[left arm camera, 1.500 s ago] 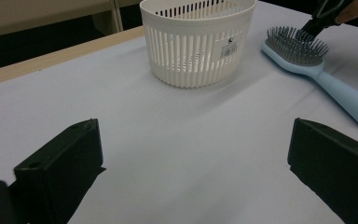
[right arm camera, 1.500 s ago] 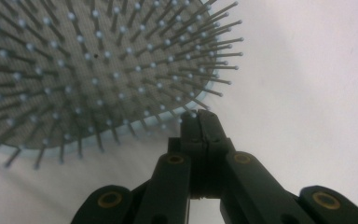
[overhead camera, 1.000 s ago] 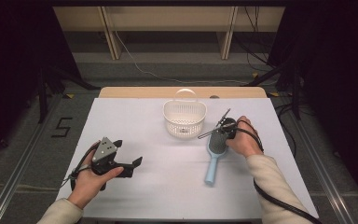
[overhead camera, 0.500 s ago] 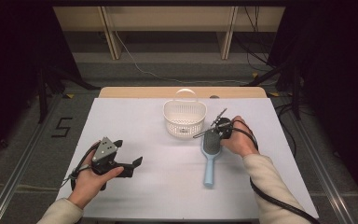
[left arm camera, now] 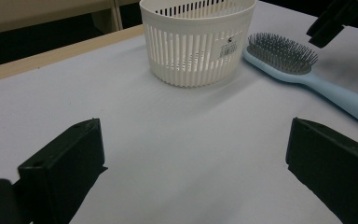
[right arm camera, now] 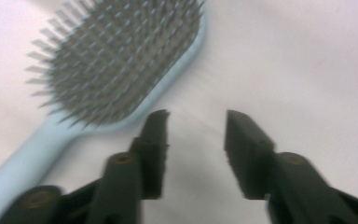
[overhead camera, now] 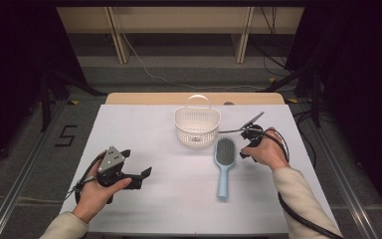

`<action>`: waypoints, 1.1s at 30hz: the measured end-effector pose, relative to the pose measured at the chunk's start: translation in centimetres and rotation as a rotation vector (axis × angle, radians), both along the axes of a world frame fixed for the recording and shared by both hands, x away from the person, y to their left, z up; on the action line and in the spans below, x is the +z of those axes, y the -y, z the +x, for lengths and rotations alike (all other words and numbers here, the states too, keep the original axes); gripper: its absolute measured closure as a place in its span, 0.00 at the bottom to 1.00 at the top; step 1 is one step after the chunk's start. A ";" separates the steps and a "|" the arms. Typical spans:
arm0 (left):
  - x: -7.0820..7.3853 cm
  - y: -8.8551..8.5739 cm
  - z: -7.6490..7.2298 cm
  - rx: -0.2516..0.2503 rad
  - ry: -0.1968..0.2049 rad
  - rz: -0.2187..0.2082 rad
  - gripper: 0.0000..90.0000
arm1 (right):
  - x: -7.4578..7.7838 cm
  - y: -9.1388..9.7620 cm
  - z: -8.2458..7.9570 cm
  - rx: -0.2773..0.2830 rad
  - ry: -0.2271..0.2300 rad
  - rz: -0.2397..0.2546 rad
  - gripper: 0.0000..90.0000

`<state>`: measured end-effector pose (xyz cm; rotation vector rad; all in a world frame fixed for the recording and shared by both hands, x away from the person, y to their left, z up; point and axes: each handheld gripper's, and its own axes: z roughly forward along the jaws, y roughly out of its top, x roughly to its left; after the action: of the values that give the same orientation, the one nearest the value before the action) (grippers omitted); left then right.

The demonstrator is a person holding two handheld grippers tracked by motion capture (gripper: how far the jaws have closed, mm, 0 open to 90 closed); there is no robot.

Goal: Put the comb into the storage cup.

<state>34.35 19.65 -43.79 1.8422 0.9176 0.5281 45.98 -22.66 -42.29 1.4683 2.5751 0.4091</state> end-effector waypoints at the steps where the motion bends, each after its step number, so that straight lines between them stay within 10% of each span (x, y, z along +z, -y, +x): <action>1: 0.0 0.0 0.0 0.000 0.000 -0.001 0.04 | 0.2 0.2 -0.3 -0.006 -0.002 0.015 0.58; 16: 0.0 0.2 0.0 0.003 -0.003 0.000 0.05 | 0.6 -1.2 -4.9 -0.053 -0.076 0.130 0.39; 33: 0.1 0.0 0.0 0.009 0.004 0.002 0.04 | -0.5 -5.4 -5.6 0.020 -0.113 0.088 0.25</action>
<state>34.36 19.66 -43.71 1.8391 0.9233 0.5378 40.42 -17.28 -42.83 1.5377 2.6933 0.4613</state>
